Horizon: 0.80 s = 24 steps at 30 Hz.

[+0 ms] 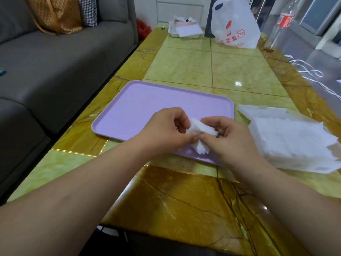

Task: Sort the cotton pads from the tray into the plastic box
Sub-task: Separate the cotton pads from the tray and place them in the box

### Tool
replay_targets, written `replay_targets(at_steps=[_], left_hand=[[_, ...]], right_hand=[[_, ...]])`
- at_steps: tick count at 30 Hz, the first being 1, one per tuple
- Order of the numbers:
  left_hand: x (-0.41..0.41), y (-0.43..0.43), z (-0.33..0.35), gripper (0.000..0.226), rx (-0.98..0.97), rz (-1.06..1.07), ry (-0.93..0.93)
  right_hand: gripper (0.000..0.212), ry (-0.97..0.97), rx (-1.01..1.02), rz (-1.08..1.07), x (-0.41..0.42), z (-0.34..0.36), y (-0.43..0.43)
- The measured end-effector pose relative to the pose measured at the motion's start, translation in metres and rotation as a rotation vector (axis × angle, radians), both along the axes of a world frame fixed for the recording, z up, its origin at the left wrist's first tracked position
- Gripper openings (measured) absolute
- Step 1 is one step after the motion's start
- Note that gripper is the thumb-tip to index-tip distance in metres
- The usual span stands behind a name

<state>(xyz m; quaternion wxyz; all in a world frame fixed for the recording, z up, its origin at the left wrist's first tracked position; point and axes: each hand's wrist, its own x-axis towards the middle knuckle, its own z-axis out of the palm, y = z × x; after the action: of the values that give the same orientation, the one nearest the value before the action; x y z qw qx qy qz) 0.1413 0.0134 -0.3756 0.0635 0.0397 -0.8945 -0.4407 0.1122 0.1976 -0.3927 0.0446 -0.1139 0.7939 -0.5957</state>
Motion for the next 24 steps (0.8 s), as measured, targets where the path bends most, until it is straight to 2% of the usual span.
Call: replay_targets(at_steps=[5,8,12,16,21,24], left_hand=[[-0.003,-0.023,-0.003,0.02,-0.146,0.142,-0.021],[-0.006,-0.022,-0.01,0.033,-0.233,0.16,-0.062],[-0.009,-0.021,-0.01,0.05,-0.244,0.19,-0.102],[-0.007,-0.02,-0.009,0.038,-0.219,0.162,-0.105],[-0.002,-0.017,-0.001,0.045,-0.107,0.141,-0.094],[-0.002,-0.016,-0.001,0.029,-0.094,0.121,-0.122]], right_hand=[[0.029,0.087,0.081,-0.103,-0.003,0.0,0.007],[0.03,0.107,0.141,-0.105,-0.001,-0.002,0.005],[0.032,0.09,0.163,-0.086,0.0,-0.007,0.004],[0.032,0.091,0.185,-0.083,-0.001,-0.006,0.004],[0.033,0.097,0.214,-0.079,-0.001,-0.007,0.005],[0.034,0.093,0.217,-0.08,-0.001,-0.006,0.006]])
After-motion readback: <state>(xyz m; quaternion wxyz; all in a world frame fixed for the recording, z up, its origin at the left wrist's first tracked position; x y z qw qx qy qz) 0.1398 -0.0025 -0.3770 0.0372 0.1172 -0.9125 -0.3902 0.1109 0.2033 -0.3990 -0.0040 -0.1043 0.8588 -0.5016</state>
